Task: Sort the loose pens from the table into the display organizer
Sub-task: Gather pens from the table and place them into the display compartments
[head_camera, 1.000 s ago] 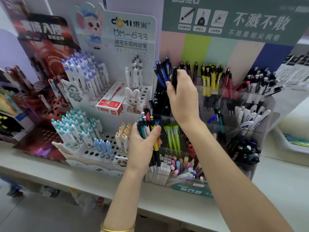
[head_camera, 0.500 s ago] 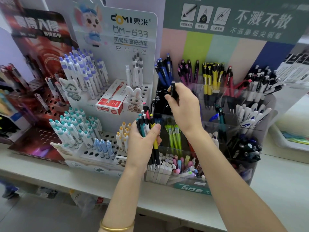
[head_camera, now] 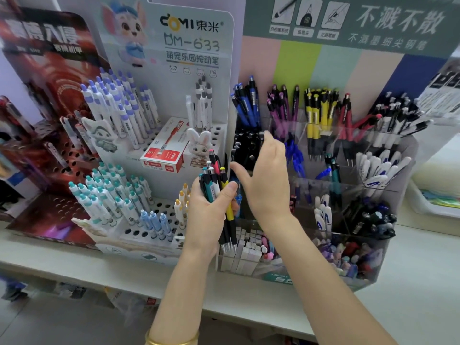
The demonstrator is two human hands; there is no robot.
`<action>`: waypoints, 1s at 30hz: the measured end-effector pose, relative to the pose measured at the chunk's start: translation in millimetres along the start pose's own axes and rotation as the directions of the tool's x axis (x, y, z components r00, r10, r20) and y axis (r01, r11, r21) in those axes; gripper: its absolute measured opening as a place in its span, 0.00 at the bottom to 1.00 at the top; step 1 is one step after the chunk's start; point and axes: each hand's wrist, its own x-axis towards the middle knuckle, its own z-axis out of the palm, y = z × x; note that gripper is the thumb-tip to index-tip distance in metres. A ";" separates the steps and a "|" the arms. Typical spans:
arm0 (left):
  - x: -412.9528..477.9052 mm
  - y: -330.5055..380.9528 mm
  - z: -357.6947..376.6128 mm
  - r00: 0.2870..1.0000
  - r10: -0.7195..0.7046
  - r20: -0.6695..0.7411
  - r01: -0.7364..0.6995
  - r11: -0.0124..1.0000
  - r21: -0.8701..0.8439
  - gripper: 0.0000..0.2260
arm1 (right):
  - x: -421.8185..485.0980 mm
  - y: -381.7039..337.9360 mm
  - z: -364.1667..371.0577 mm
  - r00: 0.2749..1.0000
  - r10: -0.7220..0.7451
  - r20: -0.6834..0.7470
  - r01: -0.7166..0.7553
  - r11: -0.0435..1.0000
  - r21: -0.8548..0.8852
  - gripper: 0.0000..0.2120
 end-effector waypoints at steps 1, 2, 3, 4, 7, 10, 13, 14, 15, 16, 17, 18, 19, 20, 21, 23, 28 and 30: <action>0.3 0.3 -1.2 1.000 0.003 0.007 -0.003 1.000 -0.002 0.06 | -0.1 -2.5 2.8 1.000 0.003 0.005 -0.002 0.999 -0.043 0.42; 1.1 0.0 -2.8 1.000 0.009 0.015 -0.009 1.000 -0.002 0.05 | -1.0 -4.2 5.5 1.000 0.009 0.013 -0.008 0.997 -0.077 0.44; 2.3 -0.5 -4.5 1.000 0.017 0.026 -0.017 1.000 -0.003 0.05 | -1.4 -5.2 7.9 1.000 0.012 0.017 -0.010 0.995 -0.098 0.45; 3.1 -0.8 -6.0 0.999 0.022 0.041 -0.022 1.000 -0.007 0.05 | -0.2 -5.5 10.0 1.000 0.011 0.013 -0.009 0.994 -0.112 0.45; 3.8 -1.3 -8.4 0.995 0.022 0.096 -0.019 0.999 -0.031 0.05 | 14.8 -9.0 11.7 1.000 0.021 -0.020 -0.024 0.989 -0.144 0.38; 4.2 -1.2 -8.8 0.988 0.015 0.157 -0.009 0.999 -0.040 0.08 | 25.6 -12.5 13.4 0.999 0.025 -0.039 -0.029 0.995 -0.093 0.34; 4.8 -3.2 -9.4 0.968 0.034 0.250 -0.024 0.999 -0.043 0.15 | 19.3 -9.0 12.9 0.999 -0.026 0.022 0.030 0.981 -0.192 0.30; 4.8 -4.7 -9.1 0.959 0.049 0.279 -0.038 0.998 -0.044 0.16 | 17.1 -6.9 10.7 0.997 -0.039 0.062 0.052 0.971 -0.234 0.30; 4.6 -6.0 -8.6 0.951 0.066 0.303 -0.053 0.997 -0.049 0.17 | 16.5 -5.7 6.5 0.994 -0.054 0.096 0.076 0.967 -0.244 0.31; 4.2 -7.2 -7.9 0.941 0.083 0.328 -0.068 0.996 -0.058 0.17 | 16.6 -4.8 1.0 0.990 -0.070 0.120 0.096 0.969 -0.226 0.32; 3.6 -7.8 -6.9 0.929 0.102 0.355 -0.082 0.994 -0.070 0.17 | 17.2 -3.6 -5.8 0.986 -0.093 0.136 0.117 0.976 -0.186 0.33; 2.8 -7.9 -5.6 0.917 0.116 0.382 -0.091 0.992 -0.083 0.17 | 17.2 -2.2 -12.6 0.982 -0.123 0.140 0.141 0.981 -0.130 0.33; 1.5 -7.9 -4.2 0.905 0.124 0.407 -0.092 0.991 -0.098 0.18 | 15.9 -1.2 -19.9 0.980 -0.160 0.122 0.169 0.983 -0.069 0.31; 0.5 -8.4 -2.5 0.896 0.123 0.427 -0.081 0.990 -0.114 0.18 | 13.3 1.5 -26.6 0.978 -0.195 0.079 0.196 0.981 -0.006 0.28; -0.7 -9.0 -0.5 0.888 0.120 0.445 -0.064 0.988 -0.138 0.17 | 9.3 5.1 -33.3 0.977 -0.212 0.018 0.210 0.975 0.067 0.23; -2.2 -10.7 4.2 0.867 0.121 0.483 -0.020 0.978 -0.208 0.15 | -0.7 13.0 -47.6 0.984 -0.163 -0.073 0.175 0.959 0.224 0.15; -9.5 -16.2 24.1 0.792 0.119 0.599 0.106 0.939 -0.327 0.13 | -21.6 22.3 -78.2 0.991 0.077 0.111 -0.123 0.849 0.513 0.07; -13.2 -19.1 32.6 0.773 0.065 0.631 0.187 0.927 -0.325 0.09 | -25.7 25.0 -87.3 0.969 0.121 0.216 -0.227 0.779 0.584 0.07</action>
